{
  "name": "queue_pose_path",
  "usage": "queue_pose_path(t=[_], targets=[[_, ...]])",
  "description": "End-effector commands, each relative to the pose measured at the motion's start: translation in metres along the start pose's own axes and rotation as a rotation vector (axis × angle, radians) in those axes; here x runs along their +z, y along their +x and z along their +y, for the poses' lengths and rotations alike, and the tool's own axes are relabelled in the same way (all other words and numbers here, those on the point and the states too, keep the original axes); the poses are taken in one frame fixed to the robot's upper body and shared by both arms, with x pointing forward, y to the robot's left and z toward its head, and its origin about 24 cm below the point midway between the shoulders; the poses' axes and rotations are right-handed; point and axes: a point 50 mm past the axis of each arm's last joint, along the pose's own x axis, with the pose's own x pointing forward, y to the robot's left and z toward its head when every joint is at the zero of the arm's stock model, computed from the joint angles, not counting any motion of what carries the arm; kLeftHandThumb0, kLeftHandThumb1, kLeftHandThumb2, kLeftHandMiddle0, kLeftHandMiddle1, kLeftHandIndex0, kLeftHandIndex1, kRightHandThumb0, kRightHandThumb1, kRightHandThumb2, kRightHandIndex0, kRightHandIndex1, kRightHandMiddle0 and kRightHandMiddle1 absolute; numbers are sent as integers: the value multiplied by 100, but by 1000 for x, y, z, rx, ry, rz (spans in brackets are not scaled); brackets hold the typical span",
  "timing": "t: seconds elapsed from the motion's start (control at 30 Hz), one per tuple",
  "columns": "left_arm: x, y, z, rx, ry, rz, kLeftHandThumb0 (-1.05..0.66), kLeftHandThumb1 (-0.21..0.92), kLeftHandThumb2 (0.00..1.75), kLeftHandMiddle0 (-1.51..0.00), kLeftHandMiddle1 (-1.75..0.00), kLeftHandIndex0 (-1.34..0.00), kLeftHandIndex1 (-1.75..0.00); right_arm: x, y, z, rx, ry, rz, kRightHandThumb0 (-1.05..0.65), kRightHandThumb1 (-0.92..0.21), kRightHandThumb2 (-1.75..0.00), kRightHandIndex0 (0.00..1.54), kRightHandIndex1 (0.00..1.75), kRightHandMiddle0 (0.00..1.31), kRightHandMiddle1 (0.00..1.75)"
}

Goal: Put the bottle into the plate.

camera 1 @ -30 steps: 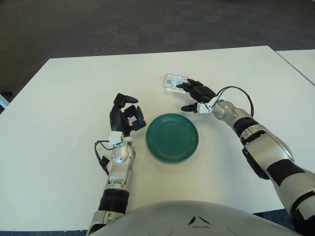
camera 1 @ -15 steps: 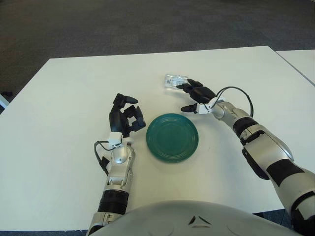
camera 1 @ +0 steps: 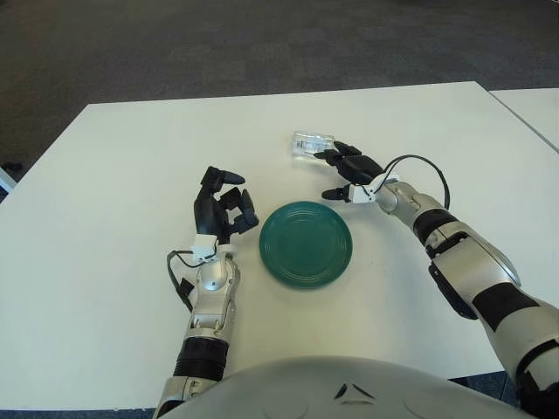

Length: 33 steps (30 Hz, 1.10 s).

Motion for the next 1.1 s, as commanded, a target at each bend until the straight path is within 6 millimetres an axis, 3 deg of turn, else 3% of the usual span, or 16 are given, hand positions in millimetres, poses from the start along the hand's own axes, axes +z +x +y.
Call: queue_pose_path(t=[0.0, 0.33, 0.53, 1.07], targets=[[0, 1, -8, 12, -40, 8, -51, 26, 139, -131, -175, -66, -175, 1, 0, 3, 18, 7, -1, -105, -92, -59, 6, 0, 0, 30], [0, 1, -8, 9, -44, 6, -51, 26, 139, -131, -175, -66, -175, 2, 1, 2, 17, 2, -2, -105, -92, -59, 5, 0, 0, 27], [0, -1, -13, 5, -50, 0, -50, 27, 137, -132, -175, -65, -175, 13, 16, -6, 10, -41, 14, -105, -92, -63, 6, 1, 0, 31], [2, -4, -16, 21, -48, -9, -49, 28, 135, -132, -175, -64, -175, 11, 13, 3, 71, -53, 17, -105, -92, -58, 7, 0, 0, 34]])
